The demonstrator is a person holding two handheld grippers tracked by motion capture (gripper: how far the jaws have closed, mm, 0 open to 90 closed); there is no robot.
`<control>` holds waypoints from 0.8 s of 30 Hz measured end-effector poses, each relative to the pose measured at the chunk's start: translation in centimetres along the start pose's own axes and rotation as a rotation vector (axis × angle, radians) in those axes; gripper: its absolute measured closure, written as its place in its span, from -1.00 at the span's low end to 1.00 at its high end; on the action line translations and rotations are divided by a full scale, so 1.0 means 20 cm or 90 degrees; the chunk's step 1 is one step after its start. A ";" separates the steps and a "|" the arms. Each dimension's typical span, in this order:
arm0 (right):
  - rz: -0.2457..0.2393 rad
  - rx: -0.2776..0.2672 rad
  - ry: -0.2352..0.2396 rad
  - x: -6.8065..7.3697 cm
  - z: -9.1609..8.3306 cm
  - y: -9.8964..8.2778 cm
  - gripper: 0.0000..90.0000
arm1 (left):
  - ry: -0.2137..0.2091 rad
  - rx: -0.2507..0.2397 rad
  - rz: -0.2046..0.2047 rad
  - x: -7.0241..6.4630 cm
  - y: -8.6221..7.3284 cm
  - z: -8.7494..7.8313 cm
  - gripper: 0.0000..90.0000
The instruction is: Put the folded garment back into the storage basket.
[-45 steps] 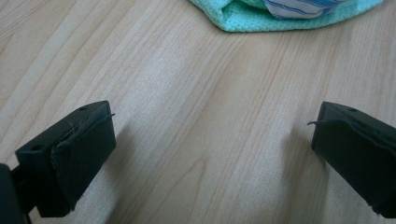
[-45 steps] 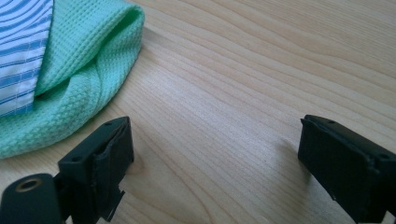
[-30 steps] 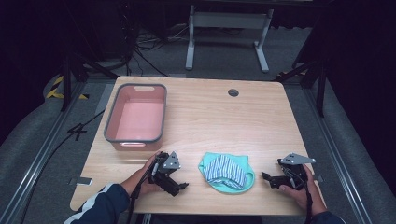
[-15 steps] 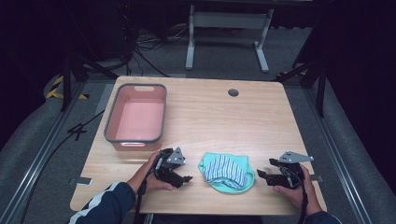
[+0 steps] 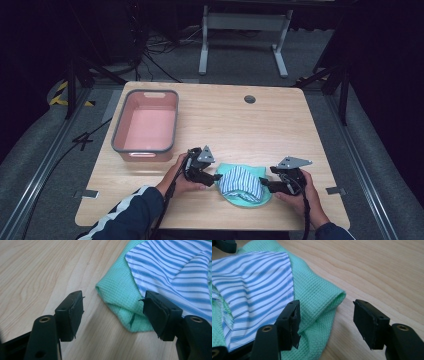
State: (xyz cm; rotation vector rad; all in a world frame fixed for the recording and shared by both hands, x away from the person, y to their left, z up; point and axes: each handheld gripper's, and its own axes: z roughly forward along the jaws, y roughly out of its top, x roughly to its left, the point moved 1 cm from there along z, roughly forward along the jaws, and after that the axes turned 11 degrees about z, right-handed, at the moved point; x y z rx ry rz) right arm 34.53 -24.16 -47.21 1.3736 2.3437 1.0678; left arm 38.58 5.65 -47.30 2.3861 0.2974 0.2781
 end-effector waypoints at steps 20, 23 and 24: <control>-0.025 0.024 0.023 0.04 0.05 -0.02 0.33 | -0.040 0.041 0.019 -0.02 0.00 0.04 0.14; -0.020 0.032 0.030 0.06 0.06 0.00 0.71 | -0.047 0.040 0.023 -0.01 0.01 0.03 0.43; -0.022 0.035 0.028 0.06 0.07 0.01 0.74 | -0.047 0.038 0.020 -0.01 0.00 0.03 0.47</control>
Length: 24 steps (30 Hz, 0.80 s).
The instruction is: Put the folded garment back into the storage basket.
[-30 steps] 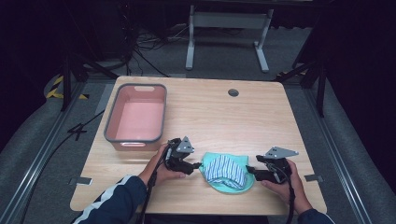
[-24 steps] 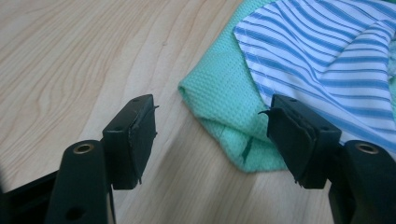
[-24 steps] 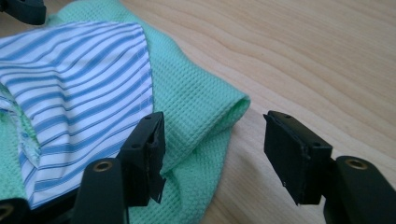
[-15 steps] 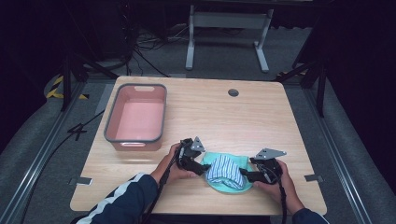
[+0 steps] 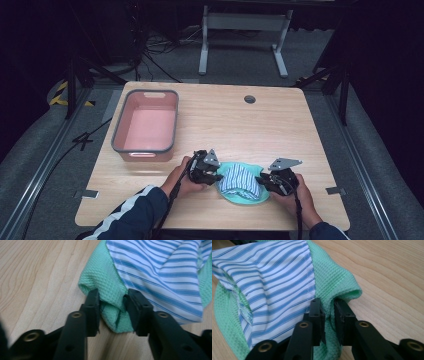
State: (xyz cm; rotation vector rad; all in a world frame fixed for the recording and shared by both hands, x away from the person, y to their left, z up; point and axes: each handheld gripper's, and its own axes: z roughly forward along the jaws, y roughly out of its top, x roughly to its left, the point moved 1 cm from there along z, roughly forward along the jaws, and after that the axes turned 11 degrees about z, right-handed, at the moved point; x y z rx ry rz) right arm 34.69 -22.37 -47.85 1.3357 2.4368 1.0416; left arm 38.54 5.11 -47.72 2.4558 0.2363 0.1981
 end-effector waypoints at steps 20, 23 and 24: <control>-0.018 -0.022 -0.015 0.03 -0.02 0.01 0.83 | 0.019 -0.005 0.001 -0.02 0.03 -0.04 0.84; -0.019 -0.027 -0.017 0.04 -0.03 0.02 0.84 | 0.021 -0.009 0.008 -0.01 0.04 -0.07 0.84; -0.023 -0.029 -0.019 0.04 -0.04 0.02 0.84 | 0.025 -0.012 0.008 -0.01 0.05 -0.08 0.84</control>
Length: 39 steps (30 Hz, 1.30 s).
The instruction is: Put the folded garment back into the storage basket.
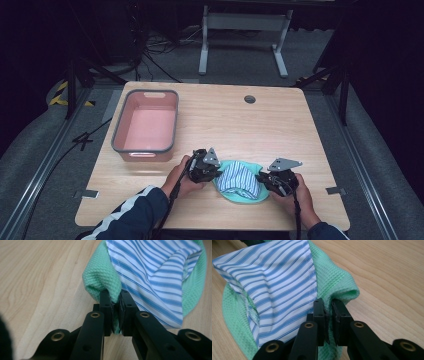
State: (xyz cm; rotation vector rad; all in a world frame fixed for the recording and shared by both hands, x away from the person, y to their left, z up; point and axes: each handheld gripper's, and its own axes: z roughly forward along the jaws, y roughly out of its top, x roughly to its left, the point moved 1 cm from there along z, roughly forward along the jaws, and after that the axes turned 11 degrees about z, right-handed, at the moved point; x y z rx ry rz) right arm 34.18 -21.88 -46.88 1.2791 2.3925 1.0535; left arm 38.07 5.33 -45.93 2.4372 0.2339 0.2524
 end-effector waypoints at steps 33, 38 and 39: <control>-0.083 -0.106 0.038 0.12 -0.12 0.55 0.84 | 0.138 -0.071 0.000 0.17 0.05 -0.48 0.84; -0.098 -0.123 0.061 0.21 -0.09 0.68 0.83 | 0.167 -0.081 -0.024 0.22 0.00 -0.61 0.84; -0.098 -0.123 0.061 0.21 -0.09 0.68 0.83 | 0.167 -0.081 -0.024 0.22 0.00 -0.61 0.84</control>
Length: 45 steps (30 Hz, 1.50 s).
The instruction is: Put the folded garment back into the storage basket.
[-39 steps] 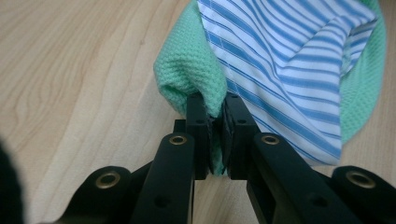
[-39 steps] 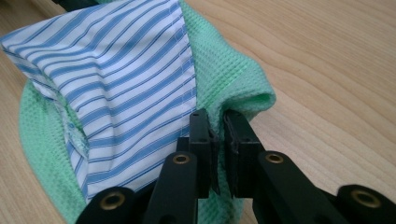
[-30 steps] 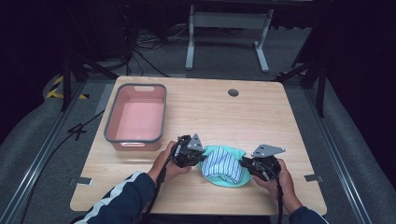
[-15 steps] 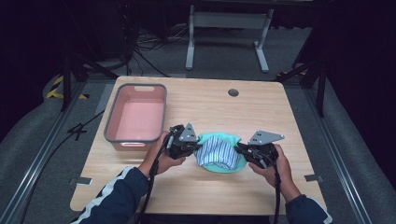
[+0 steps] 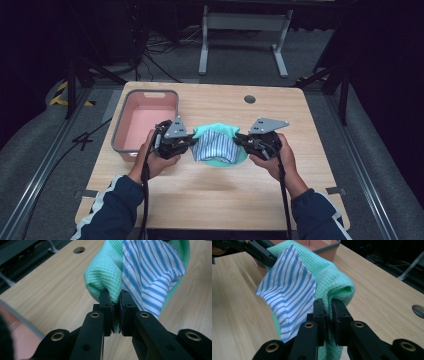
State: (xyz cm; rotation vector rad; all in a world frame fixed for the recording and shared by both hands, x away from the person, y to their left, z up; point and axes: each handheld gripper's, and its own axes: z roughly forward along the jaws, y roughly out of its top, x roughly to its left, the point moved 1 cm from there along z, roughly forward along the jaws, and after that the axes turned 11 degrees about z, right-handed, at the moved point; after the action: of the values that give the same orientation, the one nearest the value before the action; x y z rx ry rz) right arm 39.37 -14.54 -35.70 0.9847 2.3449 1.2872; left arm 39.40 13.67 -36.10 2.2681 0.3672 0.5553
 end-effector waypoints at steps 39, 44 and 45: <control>-0.054 -0.044 0.087 0.30 0.41 0.47 0.83 | 0.177 -0.031 -0.103 0.27 -0.25 -0.47 0.84; -0.055 -0.046 0.092 0.35 0.47 0.51 0.83 | 0.198 -0.034 -0.121 0.29 -0.29 -0.51 0.84; -0.054 -0.047 0.095 0.36 0.48 0.51 0.83 | 0.200 -0.029 -0.121 0.29 -0.30 -0.50 0.84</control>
State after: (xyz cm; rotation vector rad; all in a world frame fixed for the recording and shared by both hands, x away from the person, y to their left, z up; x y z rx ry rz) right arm 43.77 0.11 -32.06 0.7821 2.4001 1.4476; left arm 38.83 26.24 -32.65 2.0750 0.7095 0.8130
